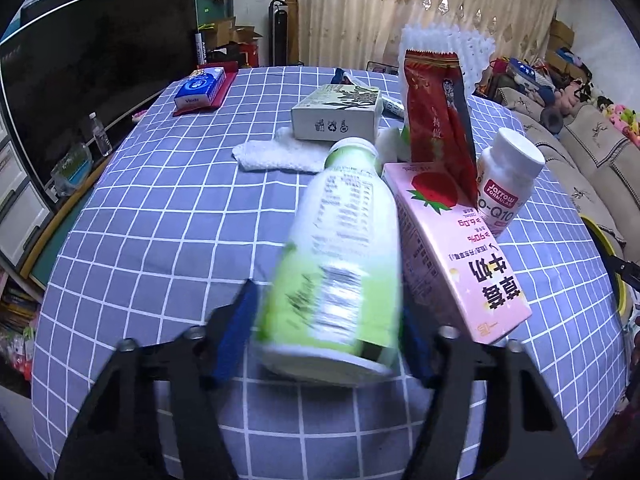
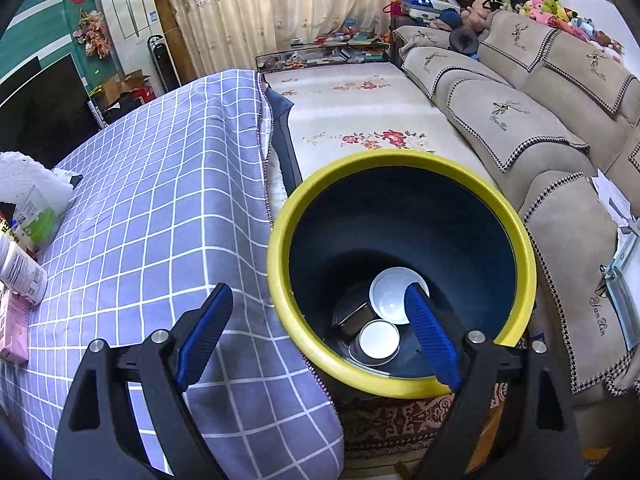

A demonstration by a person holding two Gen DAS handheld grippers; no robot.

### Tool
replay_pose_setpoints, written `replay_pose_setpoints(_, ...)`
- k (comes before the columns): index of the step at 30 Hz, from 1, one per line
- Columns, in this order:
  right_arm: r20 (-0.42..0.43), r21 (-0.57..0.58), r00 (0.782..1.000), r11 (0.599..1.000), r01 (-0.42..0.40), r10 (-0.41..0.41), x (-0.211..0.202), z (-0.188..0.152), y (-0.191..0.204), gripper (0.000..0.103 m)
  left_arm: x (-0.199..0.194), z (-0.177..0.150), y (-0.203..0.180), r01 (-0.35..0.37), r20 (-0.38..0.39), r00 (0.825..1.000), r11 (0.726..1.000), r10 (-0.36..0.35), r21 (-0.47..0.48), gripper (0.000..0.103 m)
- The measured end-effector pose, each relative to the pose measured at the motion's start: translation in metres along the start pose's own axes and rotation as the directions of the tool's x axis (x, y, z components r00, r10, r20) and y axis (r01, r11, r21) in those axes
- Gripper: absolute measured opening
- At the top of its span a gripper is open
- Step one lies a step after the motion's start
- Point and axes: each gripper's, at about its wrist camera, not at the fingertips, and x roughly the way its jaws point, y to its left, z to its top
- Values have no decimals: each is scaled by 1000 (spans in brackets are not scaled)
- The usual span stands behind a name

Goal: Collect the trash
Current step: 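Grasp the green-white milk bottle with the left gripper, then carry the milk bottle over the yellow bin and release it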

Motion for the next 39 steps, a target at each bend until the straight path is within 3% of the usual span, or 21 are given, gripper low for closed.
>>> replay_pose_setpoints(6,15,-6,1000,1000,-10,10,-6,1,3,83,-29,9,2,-19,84,996,999,17,30,56)
replay_pose_setpoints(13,18,-9,1000,1000,-23,23,-8,1,7,83,-67,33,7,-62,206,977,997,50,54,55)
replay_pose_setpoints(23,11,-15,1000,1000,-24,24,-7,0,12,83,-57,56,13,-117,204,973,992,104,53,60)
replay_pose_setpoints(32,1,-24,1000,999,-27,27,-4,0,15,83,-45,70,19,-78,220,973,996,67,44,54)
replay_pose_setpoints(39,15,-28,999,999,-38,38,-11,2,15,83,-72,72,7,-57,256,966,994,32,90,54)
